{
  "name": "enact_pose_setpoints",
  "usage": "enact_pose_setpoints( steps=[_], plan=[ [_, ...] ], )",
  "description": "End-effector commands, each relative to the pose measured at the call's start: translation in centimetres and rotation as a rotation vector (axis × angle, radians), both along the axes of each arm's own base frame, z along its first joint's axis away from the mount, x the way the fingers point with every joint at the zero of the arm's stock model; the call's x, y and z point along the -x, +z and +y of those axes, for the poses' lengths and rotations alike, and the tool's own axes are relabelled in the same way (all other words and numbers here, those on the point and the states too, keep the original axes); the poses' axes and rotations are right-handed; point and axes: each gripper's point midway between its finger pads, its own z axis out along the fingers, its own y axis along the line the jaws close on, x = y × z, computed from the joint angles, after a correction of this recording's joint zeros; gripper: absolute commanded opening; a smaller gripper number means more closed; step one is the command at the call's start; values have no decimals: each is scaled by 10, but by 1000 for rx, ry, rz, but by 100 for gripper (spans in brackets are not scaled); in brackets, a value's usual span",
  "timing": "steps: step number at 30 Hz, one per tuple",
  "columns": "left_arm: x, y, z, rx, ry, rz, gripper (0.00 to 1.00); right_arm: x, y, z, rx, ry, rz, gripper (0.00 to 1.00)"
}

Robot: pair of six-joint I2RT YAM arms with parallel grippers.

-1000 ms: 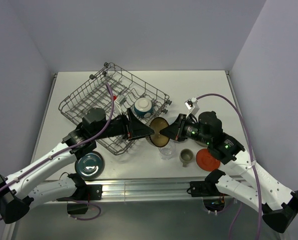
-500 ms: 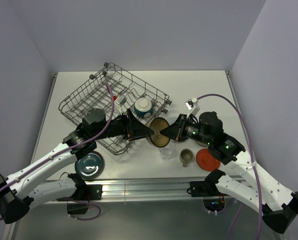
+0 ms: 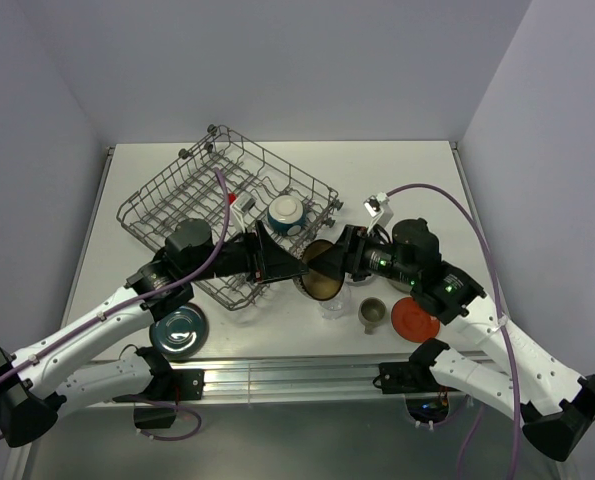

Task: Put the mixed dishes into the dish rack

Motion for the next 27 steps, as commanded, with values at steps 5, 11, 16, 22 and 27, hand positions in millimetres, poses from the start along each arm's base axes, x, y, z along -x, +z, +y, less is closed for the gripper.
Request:
enact_pose_setpoints(
  steps=[5, 11, 16, 22, 27],
  plan=[
    [-1, 39, 7, 79, 22, -124, 0, 0, 29, 1, -42, 10, -85, 86],
    [-23, 23, 22, -52, 138, -133, 0, 2, 37, -7, -38, -9, -111, 97],
    [-41, 21, 38, -87, 207, -141, 0, 2, 39, -11, -19, -22, -121, 100],
    [-62, 16, 59, -158, 292, -150, 0, -6, 28, -17, 21, -73, -110, 100],
    [-91, 12, 84, -257, 401, -176, 0, -8, 17, -20, 41, -92, -98, 100]
  ],
)
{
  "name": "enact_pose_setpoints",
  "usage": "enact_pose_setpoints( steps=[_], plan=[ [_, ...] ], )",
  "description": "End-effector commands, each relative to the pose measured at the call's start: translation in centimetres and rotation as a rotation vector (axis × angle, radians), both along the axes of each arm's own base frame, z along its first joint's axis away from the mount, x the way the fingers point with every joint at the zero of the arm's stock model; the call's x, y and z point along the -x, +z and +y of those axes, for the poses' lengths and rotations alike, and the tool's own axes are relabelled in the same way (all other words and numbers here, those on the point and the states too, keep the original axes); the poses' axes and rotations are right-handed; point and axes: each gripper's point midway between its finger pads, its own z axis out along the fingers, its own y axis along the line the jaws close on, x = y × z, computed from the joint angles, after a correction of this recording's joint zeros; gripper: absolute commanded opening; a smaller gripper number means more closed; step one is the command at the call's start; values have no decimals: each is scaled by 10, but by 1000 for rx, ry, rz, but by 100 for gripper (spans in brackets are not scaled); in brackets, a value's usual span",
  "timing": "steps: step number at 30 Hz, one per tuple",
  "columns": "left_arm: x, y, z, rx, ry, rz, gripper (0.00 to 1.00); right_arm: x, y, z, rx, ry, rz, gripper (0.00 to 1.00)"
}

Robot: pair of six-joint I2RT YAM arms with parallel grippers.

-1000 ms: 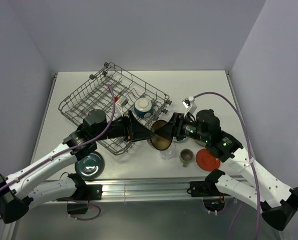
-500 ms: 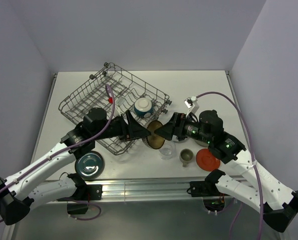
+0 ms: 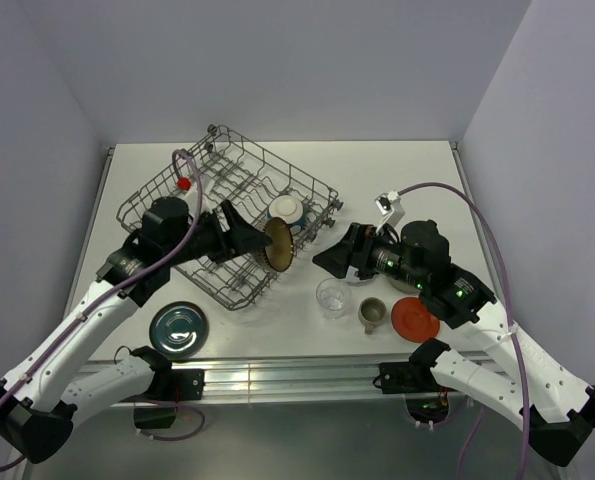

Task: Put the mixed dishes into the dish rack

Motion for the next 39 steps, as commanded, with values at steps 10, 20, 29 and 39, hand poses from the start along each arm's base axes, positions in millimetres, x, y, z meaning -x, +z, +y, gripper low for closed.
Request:
enact_pose_setpoints(
  steps=[10, 20, 29, 39],
  plan=[
    [-86, 31, 65, -288, 312, -159, 0, -5, -15, -11, 39, -36, -15, 100],
    [-149, 3, 95, -415, 396, -96, 0, -12, -36, -17, 77, -43, 8, 100],
    [-206, -14, 133, -556, 530, -50, 0, -17, -58, -17, 98, -27, 37, 100],
    [-270, -30, 170, -760, 653, -11, 0, -27, -78, -20, 104, -9, 64, 100]
  ],
)
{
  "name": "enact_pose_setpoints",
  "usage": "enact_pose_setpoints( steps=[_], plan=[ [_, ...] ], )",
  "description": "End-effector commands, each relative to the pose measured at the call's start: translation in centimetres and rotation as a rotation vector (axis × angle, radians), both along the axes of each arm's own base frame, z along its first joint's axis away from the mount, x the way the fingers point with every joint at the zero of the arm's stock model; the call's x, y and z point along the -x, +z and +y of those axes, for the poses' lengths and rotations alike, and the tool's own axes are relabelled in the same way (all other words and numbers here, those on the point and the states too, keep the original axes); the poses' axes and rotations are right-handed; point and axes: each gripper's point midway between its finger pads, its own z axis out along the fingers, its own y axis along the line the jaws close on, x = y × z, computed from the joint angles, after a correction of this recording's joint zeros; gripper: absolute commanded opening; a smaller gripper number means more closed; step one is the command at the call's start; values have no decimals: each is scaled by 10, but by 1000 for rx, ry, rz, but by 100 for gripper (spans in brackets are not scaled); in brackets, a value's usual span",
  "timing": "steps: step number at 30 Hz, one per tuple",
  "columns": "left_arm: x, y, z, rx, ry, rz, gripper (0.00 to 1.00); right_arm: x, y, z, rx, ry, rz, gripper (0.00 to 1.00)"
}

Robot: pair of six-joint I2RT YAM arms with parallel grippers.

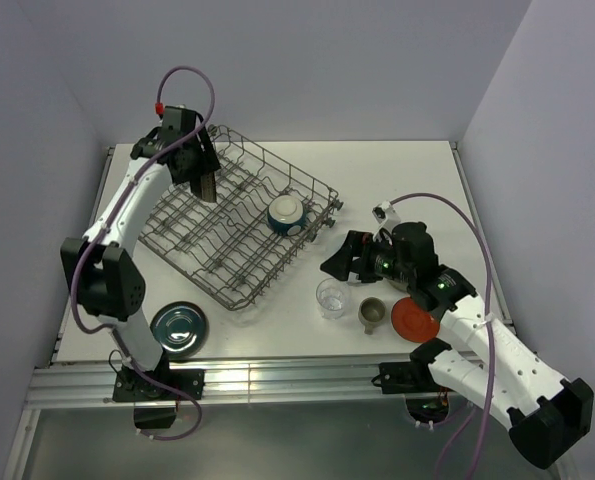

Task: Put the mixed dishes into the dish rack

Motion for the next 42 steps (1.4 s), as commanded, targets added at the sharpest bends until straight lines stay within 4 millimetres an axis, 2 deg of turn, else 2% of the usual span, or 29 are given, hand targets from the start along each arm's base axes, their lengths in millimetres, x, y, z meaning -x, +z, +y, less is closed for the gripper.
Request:
enact_pose_setpoints(
  steps=[1, 5, 6, 7, 9, 10, 11, 12, 14, 15, 18, 21, 24, 30, 31, 34, 35, 36, 38, 42],
  plan=[
    [-30, 23, 22, -106, 56, -78, 0, -6, 1, 4, -19, 35, -39, 100],
    [-51, 10, 36, -173, 93, -63, 0, -9, -8, 2, -13, 39, -27, 100],
    [-57, 15, 40, -190, 113, -77, 0, -9, -10, 1, -12, 39, -23, 100],
    [-62, 0, 42, -216, 114, -44, 0, -10, -11, 1, -13, 44, -20, 100],
    [-71, 0, 45, -237, 127, -49, 0, -11, -14, 1, -9, 48, -14, 100],
    [-76, -12, 48, -265, 135, -28, 0, -11, -15, 0, -10, 49, -12, 100],
    [-79, -15, 49, -277, 137, -25, 0, -12, -16, 1, -8, 52, -10, 100],
    [-84, -10, 50, -281, 144, -39, 0, -13, -16, 1, -8, 54, -12, 100],
    [-91, -23, 53, -313, 148, -11, 0, -15, -16, 1, -9, 55, -8, 100],
    [-96, -19, 52, -314, 148, -24, 0, -15, -16, 2, -12, 59, -6, 100],
    [-108, -34, 50, -331, 140, -4, 0, -16, -18, 3, -13, 61, -2, 100],
    [-116, -37, 45, -332, 128, -8, 0, -20, -22, 0, 7, 41, 1, 100],
    [-123, -52, 41, -337, 116, 5, 0, -23, -28, -6, 42, 15, 7, 100],
    [-135, -65, 36, -331, 114, 2, 0, -22, -34, -14, 91, -9, 8, 100],
    [-136, -74, 33, -321, 104, 18, 0, -22, -34, -16, 95, -16, 4, 100],
    [-136, -83, 28, -291, 100, 21, 33, -23, -37, -19, 112, -30, 9, 100],
    [-140, -81, 24, -277, 97, -1, 54, -23, -38, -21, 120, -34, 13, 100],
    [-137, -87, 21, -275, 84, 9, 62, -23, -40, -22, 126, -36, 15, 100],
    [-137, -85, 17, -269, 75, 5, 80, -23, -40, -24, 136, -49, 16, 100],
    [-141, -83, 11, -249, 54, -4, 86, -21, -39, -30, 151, -70, 13, 100]
  ],
)
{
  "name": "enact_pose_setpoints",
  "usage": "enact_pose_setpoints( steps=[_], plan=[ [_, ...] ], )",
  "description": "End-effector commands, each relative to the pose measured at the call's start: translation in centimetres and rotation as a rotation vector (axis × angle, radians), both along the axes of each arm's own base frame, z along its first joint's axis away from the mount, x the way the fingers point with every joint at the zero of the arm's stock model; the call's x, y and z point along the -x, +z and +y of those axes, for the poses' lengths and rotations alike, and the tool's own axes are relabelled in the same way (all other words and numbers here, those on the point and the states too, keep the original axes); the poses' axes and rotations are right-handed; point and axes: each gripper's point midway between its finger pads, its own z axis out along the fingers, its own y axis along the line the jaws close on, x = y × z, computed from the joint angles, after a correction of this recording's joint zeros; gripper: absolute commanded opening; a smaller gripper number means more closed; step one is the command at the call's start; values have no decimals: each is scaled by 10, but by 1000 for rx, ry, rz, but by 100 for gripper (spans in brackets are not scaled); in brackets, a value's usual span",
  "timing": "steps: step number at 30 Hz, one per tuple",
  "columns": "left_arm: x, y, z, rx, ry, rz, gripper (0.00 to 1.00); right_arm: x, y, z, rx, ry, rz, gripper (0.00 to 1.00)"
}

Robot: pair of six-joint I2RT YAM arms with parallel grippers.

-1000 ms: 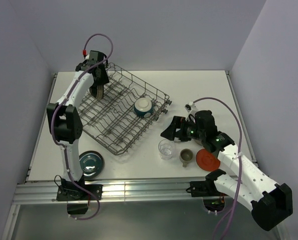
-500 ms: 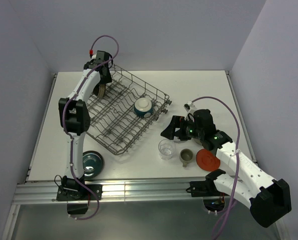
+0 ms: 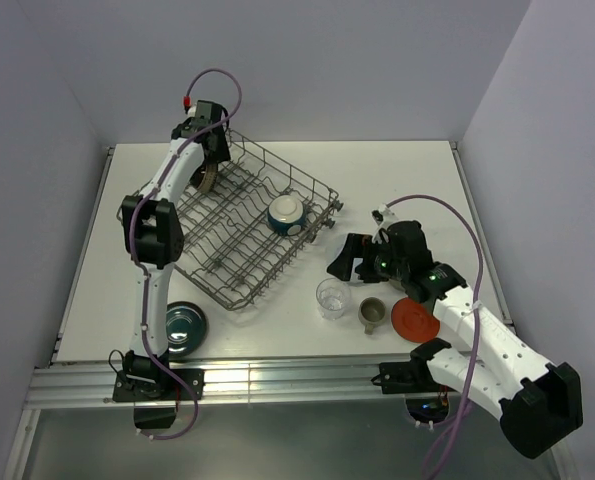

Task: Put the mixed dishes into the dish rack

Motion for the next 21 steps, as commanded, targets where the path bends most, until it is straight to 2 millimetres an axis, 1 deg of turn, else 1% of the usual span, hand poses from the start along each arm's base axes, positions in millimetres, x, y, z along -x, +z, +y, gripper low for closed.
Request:
enact_pose_setpoints(
  steps=[1, 2, 7, 10, 12, 14, 16, 17, 18, 20, 21],
  plan=[
    [-10, 16, -18, 53, -41, -64, 87, -3, 9, -10, 28, -33, -46, 100],
    [-10, 15, -21, 63, -49, -64, 91, -1, 8, -11, 32, -36, -39, 100],
    [-9, 17, -25, 86, -52, -73, 94, 5, 11, -16, 30, -54, -41, 100],
    [-8, 18, -28, 102, -63, -76, 96, 9, 7, -19, 32, -79, -15, 100],
    [-6, 20, -30, 106, -63, -77, 97, 13, -2, -24, 38, -119, 34, 99],
    [-5, 31, -32, 129, -69, -95, 98, 19, -14, -31, 78, -161, 68, 97],
    [0, 47, -37, 163, -78, -121, 98, 24, -19, -34, 94, -188, 86, 96],
    [2, 54, -38, 175, -78, -131, 98, 26, -26, -38, 117, -203, 103, 93],
    [7, 68, -40, 193, -77, -149, 98, 27, -31, -39, 134, -209, 129, 92],
    [15, 82, -46, 219, -89, -160, 98, 29, -37, -38, 149, -210, 146, 88],
    [23, 96, -47, 236, -89, -172, 98, 29, -39, -37, 150, -209, 150, 87]
  ],
)
